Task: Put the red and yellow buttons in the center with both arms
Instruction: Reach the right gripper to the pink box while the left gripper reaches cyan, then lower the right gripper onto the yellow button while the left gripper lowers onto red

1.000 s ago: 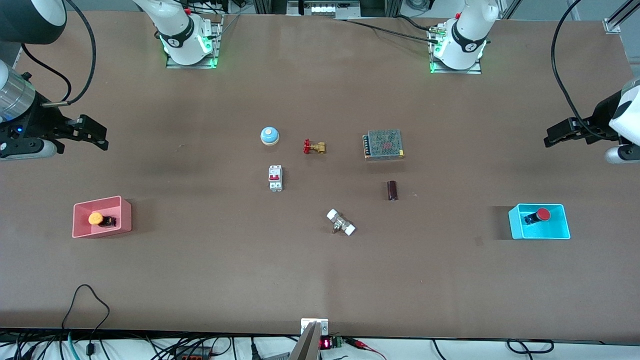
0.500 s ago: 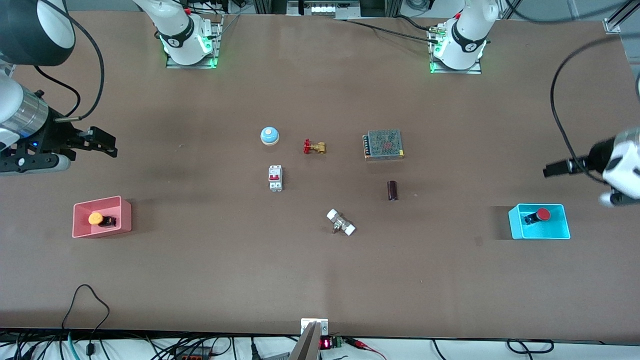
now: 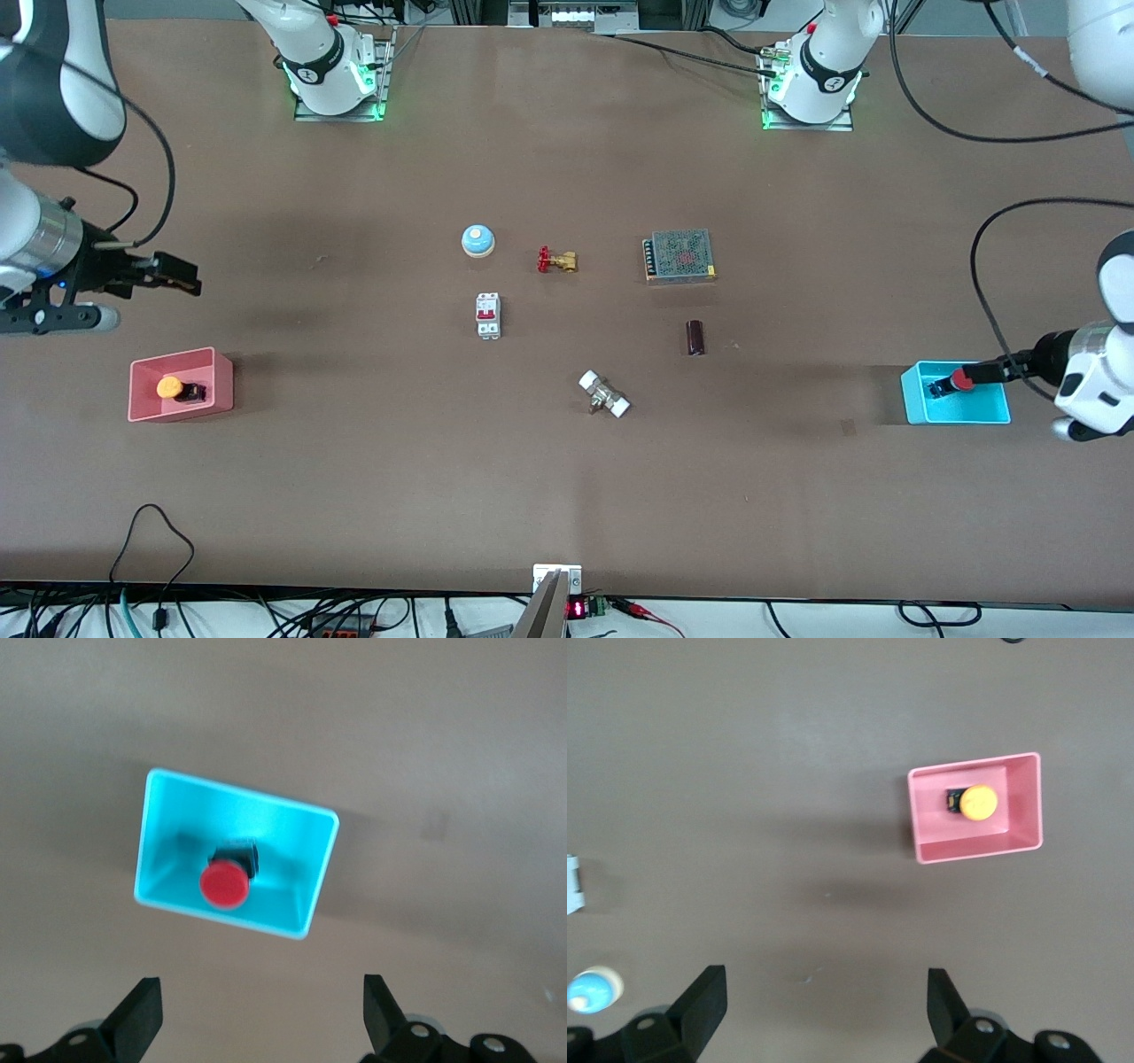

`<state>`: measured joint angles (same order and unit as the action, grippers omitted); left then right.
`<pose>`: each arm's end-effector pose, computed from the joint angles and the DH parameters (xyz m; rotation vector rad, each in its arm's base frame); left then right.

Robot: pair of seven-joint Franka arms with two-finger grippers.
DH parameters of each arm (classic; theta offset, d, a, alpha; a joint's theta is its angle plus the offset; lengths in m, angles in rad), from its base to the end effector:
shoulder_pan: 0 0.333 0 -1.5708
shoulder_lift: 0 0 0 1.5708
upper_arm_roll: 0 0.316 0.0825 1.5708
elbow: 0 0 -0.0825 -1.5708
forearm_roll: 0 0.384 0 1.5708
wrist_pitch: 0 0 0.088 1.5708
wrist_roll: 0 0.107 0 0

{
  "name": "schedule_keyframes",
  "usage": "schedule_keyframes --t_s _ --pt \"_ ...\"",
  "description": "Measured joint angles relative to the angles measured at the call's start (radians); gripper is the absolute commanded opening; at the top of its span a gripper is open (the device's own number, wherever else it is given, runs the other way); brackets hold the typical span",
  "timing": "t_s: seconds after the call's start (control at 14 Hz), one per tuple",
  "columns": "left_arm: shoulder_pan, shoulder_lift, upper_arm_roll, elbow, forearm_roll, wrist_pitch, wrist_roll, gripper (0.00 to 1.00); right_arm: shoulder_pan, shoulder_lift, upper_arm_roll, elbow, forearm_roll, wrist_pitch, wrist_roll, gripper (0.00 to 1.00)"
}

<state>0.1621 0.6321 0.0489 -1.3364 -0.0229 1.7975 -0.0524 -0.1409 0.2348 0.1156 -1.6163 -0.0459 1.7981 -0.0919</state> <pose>0.6939 0.1394 0.3465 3.0974 0.4104 -0.2668 0.6271 -0.0258 0.4835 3.1238 0.1182 -0.0817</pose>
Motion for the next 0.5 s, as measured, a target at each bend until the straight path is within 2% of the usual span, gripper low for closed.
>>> schedule_keyframes --t_s 0.21,0.5 --pt "0.024 0.059 0.002 -0.012 0.000 0.129 0.024 1.00 -0.082 0.095 -0.001 -0.002 -0.009 0.148 -0.178 1.00" --pt "0.050 0.079 0.002 -0.089 0.000 0.253 0.102 1.00 -0.147 0.225 0.001 -0.001 -0.009 0.318 -0.375 1.00"
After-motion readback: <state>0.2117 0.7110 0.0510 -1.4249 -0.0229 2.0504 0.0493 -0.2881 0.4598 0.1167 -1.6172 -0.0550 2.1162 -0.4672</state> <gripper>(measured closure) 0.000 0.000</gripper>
